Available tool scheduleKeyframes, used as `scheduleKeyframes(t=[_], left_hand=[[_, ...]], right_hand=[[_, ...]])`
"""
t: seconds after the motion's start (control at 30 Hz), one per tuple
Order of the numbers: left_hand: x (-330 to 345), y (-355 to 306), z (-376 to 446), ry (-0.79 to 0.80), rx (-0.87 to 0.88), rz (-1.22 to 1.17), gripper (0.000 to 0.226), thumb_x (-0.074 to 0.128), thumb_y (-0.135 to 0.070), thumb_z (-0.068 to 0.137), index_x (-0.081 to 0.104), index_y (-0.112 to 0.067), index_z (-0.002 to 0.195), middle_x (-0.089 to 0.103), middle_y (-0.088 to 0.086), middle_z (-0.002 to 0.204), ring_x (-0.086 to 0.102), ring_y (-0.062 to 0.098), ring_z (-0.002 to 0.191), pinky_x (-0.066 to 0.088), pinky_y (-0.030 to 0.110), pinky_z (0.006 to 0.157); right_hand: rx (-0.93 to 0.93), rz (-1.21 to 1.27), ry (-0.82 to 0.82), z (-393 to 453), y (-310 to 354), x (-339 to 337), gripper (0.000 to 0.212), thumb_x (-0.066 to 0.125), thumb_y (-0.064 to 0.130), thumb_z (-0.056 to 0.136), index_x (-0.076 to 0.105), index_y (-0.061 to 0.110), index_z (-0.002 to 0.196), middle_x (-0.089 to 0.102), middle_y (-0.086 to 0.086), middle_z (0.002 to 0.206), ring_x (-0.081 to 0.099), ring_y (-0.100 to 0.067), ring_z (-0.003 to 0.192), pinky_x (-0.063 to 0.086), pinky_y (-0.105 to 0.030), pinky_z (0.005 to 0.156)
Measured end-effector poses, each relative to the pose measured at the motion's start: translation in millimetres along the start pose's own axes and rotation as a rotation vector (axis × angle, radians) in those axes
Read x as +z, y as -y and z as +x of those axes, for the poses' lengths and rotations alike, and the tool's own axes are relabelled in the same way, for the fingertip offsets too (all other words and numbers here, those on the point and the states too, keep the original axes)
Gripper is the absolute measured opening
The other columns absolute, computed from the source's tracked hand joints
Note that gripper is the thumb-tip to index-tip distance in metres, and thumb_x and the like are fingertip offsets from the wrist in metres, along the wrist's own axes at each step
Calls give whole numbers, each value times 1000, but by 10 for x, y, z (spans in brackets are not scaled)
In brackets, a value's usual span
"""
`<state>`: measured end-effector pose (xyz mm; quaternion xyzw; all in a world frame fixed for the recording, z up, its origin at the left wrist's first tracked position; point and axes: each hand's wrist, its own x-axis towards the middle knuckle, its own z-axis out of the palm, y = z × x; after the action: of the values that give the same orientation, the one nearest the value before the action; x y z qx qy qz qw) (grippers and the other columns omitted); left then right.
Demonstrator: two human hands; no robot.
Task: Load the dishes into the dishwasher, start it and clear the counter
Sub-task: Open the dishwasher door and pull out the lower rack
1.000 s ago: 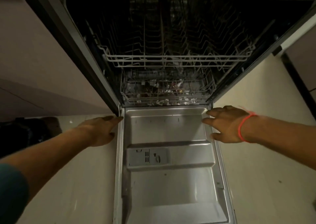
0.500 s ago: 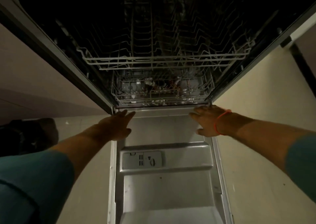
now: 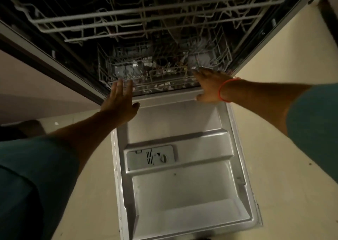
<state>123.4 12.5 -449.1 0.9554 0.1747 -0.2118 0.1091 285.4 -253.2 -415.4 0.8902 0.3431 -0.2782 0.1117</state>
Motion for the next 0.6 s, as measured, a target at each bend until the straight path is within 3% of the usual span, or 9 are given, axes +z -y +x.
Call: scheduleKeyframes(t=[0.13, 0.33, 0.43, 0.6], left_hand=[[45, 4, 250, -4, -21, 17, 88, 52, -44, 103, -7, -21, 163, -10, 14, 170, -9, 33, 157, 7, 50, 127], [243, 125, 502, 73, -13, 70, 88, 54, -49, 101, 1, -17, 164, 1, 11, 172, 0, 29, 158, 10, 45, 127], [278, 136, 557, 37, 12, 89, 91, 59, -46, 98, 4, -16, 164, 5, 12, 171, 3, 30, 158, 13, 46, 127], [241, 144, 625, 90, 18, 88, 97, 67, -41, 93, 5, -17, 164, 13, 13, 169, 11, 34, 156, 21, 51, 125]], right_hand=[[63, 77, 13, 182, -12, 72, 105, 66, 56, 87, 0, 20, 161, 4, -8, 169, 12, -31, 154, 15, -54, 123], [70, 101, 61, 359, -45, 215, 105, 68, 50, 89, 0, 15, 161, 4, -9, 169, 9, -29, 155, 14, -43, 125], [85, 88, 40, 401, -39, 219, 104, 68, 49, 89, 2, 15, 161, 5, -9, 169, 10, -29, 155, 13, -42, 124], [125, 59, 87, 465, 14, 172, 105, 72, 51, 86, 7, 15, 161, 11, -13, 167, 18, -34, 152, 22, -45, 123]])
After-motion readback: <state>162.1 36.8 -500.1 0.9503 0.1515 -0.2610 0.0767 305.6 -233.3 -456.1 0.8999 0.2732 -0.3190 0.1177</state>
